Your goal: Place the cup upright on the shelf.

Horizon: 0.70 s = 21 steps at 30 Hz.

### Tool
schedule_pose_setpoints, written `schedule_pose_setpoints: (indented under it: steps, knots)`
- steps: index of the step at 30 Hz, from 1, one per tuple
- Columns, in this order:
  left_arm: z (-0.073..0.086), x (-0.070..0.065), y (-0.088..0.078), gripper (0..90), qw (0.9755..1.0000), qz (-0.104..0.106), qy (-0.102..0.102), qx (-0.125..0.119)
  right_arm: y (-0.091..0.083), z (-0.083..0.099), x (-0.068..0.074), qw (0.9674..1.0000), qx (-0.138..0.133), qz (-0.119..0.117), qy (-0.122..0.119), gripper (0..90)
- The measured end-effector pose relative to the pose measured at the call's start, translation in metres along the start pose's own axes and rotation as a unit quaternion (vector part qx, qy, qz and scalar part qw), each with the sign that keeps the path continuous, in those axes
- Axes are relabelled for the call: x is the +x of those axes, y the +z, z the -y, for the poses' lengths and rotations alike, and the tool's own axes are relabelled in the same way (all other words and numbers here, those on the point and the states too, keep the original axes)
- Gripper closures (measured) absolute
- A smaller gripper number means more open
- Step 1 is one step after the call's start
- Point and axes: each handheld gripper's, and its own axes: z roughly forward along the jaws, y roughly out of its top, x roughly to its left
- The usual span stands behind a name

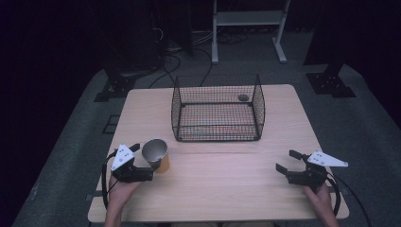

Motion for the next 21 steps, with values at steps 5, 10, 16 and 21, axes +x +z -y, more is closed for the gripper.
schedule_pose_setpoints:
  steps: [5,10,16,21]
  knots:
    - [0.001,0.000,0.004,0.0,1.0000,0.005,0.000,0.008,0.000,0.000,0.000,1.0000,0.000,0.000,-0.001,13.0]
    - [0.002,0.000,0.010,0.0,0.9998,0.014,-0.002,0.013,0.000,0.000,0.000,1.0000,0.001,0.000,-0.001,13.0]
    - [0.003,-0.003,0.017,0.0,0.9998,0.007,0.003,0.021,0.000,0.000,0.001,1.0000,0.002,0.001,-0.003,13.0]
    - [0.005,-0.004,0.021,0.0,0.9996,0.004,-0.001,0.029,0.000,0.000,0.000,1.0000,0.002,0.000,-0.003,13.0]
